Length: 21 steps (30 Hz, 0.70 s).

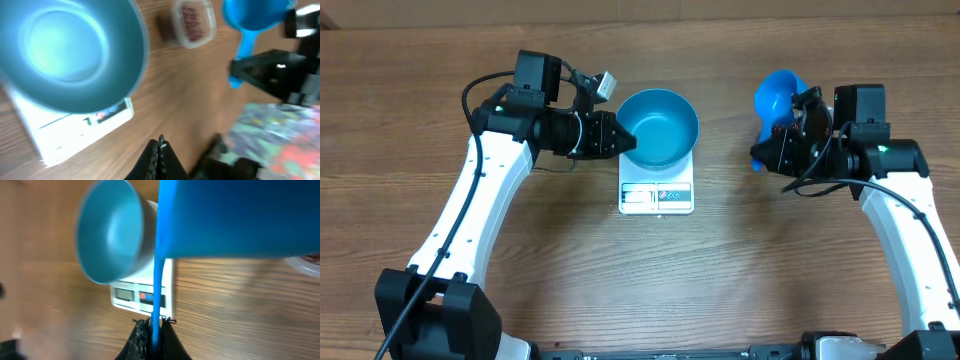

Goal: Scoop item into bowl and weigh 150g on scale

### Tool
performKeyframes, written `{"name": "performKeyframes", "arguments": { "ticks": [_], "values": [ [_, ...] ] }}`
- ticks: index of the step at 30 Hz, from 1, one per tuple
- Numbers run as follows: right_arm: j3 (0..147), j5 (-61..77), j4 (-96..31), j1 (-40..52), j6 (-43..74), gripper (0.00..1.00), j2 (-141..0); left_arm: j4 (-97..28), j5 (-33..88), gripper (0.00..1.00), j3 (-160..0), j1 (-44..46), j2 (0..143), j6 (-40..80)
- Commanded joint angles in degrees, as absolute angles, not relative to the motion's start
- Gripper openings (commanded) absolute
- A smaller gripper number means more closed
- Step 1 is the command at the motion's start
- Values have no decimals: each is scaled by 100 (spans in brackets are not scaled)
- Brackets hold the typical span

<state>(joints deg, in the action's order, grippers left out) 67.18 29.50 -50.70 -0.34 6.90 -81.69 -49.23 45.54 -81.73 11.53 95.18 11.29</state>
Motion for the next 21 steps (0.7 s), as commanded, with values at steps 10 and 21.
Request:
{"name": "performKeyframes", "arguments": {
  "ticks": [10,21],
  "values": [
    [8705,-598,-7212,-45,213,4,-8503,-6130,1109,4,-8637,1975,9240,110],
    [8578,-637,-6906,-45,600,4,-8952,-5848,532,4,-7741,3081,9338,281]
  ]
}}
